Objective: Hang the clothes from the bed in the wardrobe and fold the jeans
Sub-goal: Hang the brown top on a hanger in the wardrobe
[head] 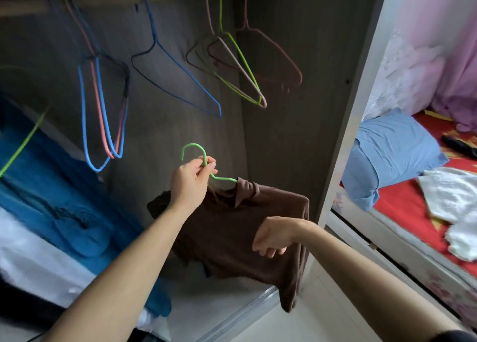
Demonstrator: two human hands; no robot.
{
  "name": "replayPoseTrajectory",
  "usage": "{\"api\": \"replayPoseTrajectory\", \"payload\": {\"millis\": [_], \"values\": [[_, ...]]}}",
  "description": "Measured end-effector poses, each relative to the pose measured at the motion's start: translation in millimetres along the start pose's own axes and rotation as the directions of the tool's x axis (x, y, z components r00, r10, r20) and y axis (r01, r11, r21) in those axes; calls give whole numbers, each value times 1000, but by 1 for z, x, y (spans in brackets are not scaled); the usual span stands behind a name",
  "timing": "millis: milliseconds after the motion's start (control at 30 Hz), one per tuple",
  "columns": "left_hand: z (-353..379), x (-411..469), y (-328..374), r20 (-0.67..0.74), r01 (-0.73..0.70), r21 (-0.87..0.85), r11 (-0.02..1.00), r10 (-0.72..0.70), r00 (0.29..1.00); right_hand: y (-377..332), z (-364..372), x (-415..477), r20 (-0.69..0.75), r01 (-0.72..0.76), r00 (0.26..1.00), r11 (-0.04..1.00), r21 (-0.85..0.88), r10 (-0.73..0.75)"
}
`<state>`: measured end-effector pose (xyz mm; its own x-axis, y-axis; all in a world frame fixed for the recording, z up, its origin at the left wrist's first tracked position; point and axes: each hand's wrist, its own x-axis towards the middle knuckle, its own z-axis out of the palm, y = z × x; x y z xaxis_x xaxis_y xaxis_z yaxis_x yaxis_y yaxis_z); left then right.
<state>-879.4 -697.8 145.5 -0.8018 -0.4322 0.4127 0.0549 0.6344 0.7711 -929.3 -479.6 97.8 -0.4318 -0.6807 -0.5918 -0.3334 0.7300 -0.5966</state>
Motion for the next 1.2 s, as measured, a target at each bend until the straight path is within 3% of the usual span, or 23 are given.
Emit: {"api": "replayPoseTrajectory", "payload": {"millis": [67, 100, 167, 200, 233, 267, 300, 367, 400, 567, 733, 800, 900, 967, 1033, 1133, 1200], "values": [[-5, 3, -1, 9, -7, -43, 999, 8, 1000, 14, -3, -1, -225, 119, 966, 991, -55, -128], [-6, 4, -2, 23, -6, -63, 998, 8, 1000, 18, -6, -3, -402, 203, 892, 978, -50, -206], [-10, 6, -1, 50, -13, -88, 996, 17, 999, 22, -17, -5, -744, 324, 597, 938, -120, -301], [-11, 6, 0, 61, -22, -102, 995, 28, 998, 24, -24, -4, -825, 310, 461, 930, -196, -327], [-13, 7, 1, 68, -36, -116, 993, 44, 997, 26, -32, -4, -841, 254, 408, 929, -269, -355], [-15, 8, 3, 69, -54, -129, 990, 63, 996, 26, -39, -4, -815, 199, 443, 927, -318, -375], [-17, 9, 5, 64, -68, -145, 987, 78, 995, 24, -46, -5, -756, 176, 535, 925, -337, -377], [-18, 9, 11, 43, -79, -184, 980, 88, 995, 16, -52, -9, -608, 242, 690, 917, -318, -393], [-18, 9, 13, 40, -77, -197, 977, 86, 995, 12, -52, -9, -576, 285, 705, 909, -304, -414], [-14, 4, 23, 49, -67, -250, 966, 81, 995, -9, -42, -7, -561, 443, 631, 843, -306, -536], [-18, 1, 28, 100, -48, -288, 956, 80, 992, -17, -55, -9, -553, 451, 567, 793, -410, -610], [-21, 0, 27, 83, -35, -286, 958, 61, 995, -12, -62, -13, -557, 369, 610, 824, -430, -564], [-27, 0, 21, 12, -18, -296, 955, 22, 1000, -3, -75, -22, -542, 93, 761, 887, -453, -357], [-26, -2, 20, 19, -6, -300, 954, 13, 1000, 0, -83, -27, -498, 24, 824, 894, -446, -271], [-20, -4, 22, 53, 8, -333, 943, 11, 999, -7, -86, -29, -468, 83, 825, 888, -451, -315], [-11, -3, 29, 103, -6, -364, 931, 47, 994, -25, -82, -31, -439, 325, 801, 911, -253, -407], [-7, 0, 33, 113, -37, -364, 931, 84, 990, -33, -81, -31, -437, 398, 773, 888, -230, -460]]}}
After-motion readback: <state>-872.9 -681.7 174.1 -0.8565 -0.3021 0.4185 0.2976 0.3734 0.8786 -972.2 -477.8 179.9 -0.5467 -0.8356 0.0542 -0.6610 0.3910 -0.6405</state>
